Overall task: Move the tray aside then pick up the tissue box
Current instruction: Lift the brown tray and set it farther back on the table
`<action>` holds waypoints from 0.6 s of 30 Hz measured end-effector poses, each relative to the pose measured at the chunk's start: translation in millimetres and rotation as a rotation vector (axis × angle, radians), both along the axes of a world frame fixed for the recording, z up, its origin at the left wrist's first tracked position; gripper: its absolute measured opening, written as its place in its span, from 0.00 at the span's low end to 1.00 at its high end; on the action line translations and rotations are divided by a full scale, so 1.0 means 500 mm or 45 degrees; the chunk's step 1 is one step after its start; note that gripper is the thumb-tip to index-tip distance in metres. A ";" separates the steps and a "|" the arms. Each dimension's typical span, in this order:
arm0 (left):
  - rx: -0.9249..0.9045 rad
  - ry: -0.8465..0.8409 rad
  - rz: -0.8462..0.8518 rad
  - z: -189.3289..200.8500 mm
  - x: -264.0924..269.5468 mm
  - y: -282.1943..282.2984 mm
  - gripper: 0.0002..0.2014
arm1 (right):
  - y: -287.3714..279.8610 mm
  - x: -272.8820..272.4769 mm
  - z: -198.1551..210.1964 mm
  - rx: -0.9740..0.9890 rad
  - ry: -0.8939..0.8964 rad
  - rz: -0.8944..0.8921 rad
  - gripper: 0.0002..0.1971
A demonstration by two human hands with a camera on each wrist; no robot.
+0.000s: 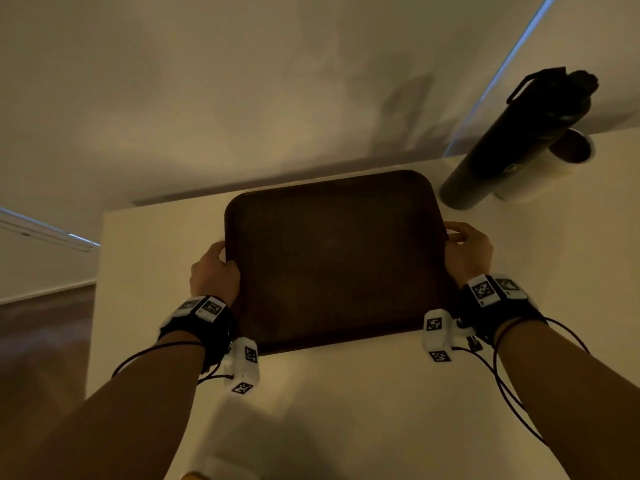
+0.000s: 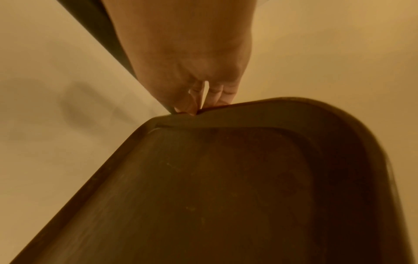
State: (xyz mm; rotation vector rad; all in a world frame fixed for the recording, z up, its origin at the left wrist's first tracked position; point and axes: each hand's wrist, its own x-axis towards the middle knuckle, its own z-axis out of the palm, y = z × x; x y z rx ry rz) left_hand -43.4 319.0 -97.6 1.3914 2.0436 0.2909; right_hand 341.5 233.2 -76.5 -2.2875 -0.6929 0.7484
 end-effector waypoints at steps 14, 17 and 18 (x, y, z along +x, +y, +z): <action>0.017 -0.001 0.047 -0.003 0.009 0.048 0.27 | 0.060 0.009 -0.002 -0.004 -0.054 0.032 0.21; 0.010 0.005 0.046 -0.003 0.010 0.052 0.27 | 0.065 0.012 -0.002 -0.013 -0.042 0.030 0.22; 0.010 0.007 0.046 -0.003 0.009 0.052 0.27 | 0.065 0.012 -0.002 -0.014 -0.038 0.027 0.22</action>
